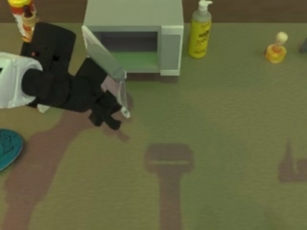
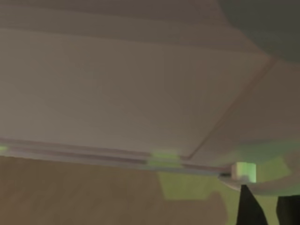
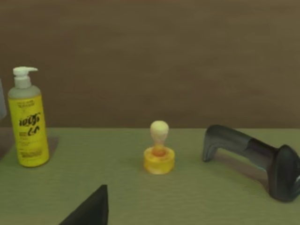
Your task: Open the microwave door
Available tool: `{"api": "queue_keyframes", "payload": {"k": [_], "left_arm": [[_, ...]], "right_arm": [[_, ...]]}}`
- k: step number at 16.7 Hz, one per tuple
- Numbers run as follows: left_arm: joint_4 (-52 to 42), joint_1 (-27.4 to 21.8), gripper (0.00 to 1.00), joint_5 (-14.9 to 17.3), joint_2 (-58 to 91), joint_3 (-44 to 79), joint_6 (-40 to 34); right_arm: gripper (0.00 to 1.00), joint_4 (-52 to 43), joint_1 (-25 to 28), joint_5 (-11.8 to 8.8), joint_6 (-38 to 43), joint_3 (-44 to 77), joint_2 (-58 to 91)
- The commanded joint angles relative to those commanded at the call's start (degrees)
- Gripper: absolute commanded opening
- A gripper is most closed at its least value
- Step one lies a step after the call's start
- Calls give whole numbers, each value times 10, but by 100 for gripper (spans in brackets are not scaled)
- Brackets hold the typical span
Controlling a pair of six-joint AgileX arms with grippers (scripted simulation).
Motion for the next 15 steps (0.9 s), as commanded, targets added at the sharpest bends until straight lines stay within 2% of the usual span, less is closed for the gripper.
{"api": "queue_keyframes", "payload": {"k": [8,15], "left_arm": [[-17,16,0,25,-1,2,38],[-19,18,0,26,-1,1,41]], "right_arm": [[100,0,0,0,0,0,0],[100,0,0,0,0,0,0]]}}
